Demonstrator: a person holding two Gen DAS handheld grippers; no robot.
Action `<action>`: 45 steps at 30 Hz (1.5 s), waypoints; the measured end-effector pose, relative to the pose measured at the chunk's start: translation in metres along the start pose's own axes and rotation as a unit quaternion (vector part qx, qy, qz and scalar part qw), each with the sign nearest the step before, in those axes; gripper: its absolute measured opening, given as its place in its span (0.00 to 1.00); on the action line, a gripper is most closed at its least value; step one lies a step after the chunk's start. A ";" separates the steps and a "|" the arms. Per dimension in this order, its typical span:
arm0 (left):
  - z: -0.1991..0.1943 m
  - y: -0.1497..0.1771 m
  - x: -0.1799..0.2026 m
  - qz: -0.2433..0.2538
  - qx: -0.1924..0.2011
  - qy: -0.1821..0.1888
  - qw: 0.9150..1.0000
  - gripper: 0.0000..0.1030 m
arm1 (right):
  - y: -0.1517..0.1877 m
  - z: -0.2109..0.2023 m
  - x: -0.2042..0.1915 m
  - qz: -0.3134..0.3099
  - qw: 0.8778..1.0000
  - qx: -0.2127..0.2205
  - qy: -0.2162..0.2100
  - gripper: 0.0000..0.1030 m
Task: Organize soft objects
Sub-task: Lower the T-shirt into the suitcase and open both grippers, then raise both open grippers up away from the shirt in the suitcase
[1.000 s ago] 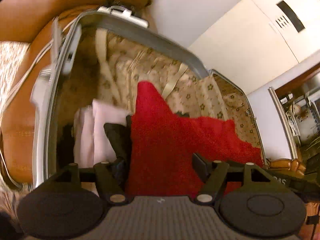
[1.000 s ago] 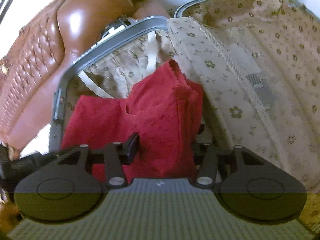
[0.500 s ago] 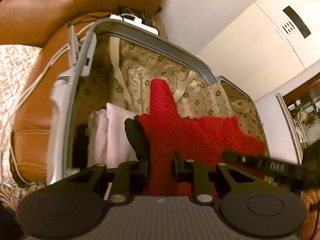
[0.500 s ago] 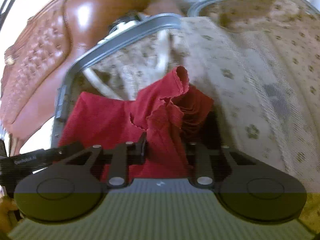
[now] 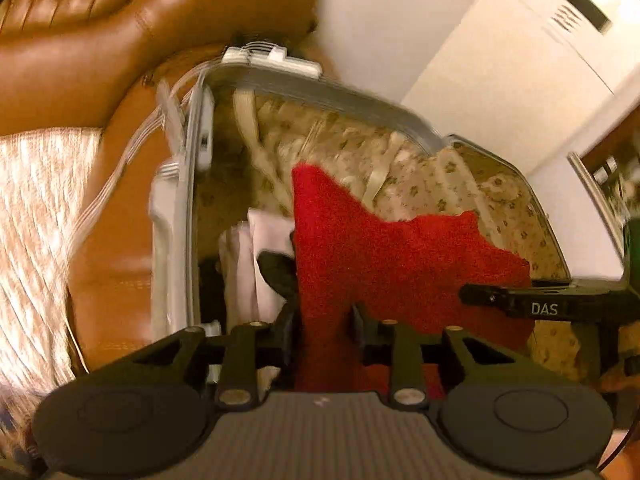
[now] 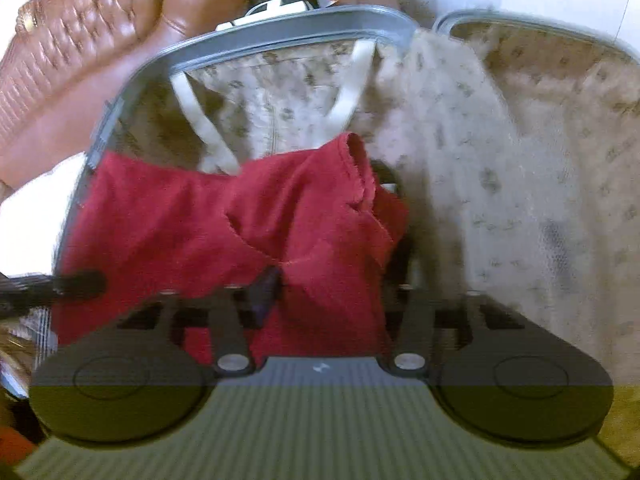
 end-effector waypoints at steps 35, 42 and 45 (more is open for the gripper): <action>0.085 -0.044 0.017 0.220 -0.103 -0.015 0.970 0.67 | -0.038 0.031 0.001 0.083 0.996 0.017 -0.022 0.80; 0.085 -0.042 0.002 0.202 -0.114 -0.012 0.973 0.78 | -0.041 0.046 -0.014 0.047 0.999 0.007 0.022 0.87; 0.071 -0.050 0.009 0.221 -0.089 -0.003 0.971 0.75 | -0.040 0.016 -0.012 0.076 0.996 0.042 0.027 0.87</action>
Point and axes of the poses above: each gripper's, at about its wrist camera, not at the fingertips, and z roughly the way its jaws point, x to its right, y to its underside, the point moved 7 cm from there along z, roughly the way its jaws point, and after that the axes turned 7 degrees about z, right-handed, at the moved point
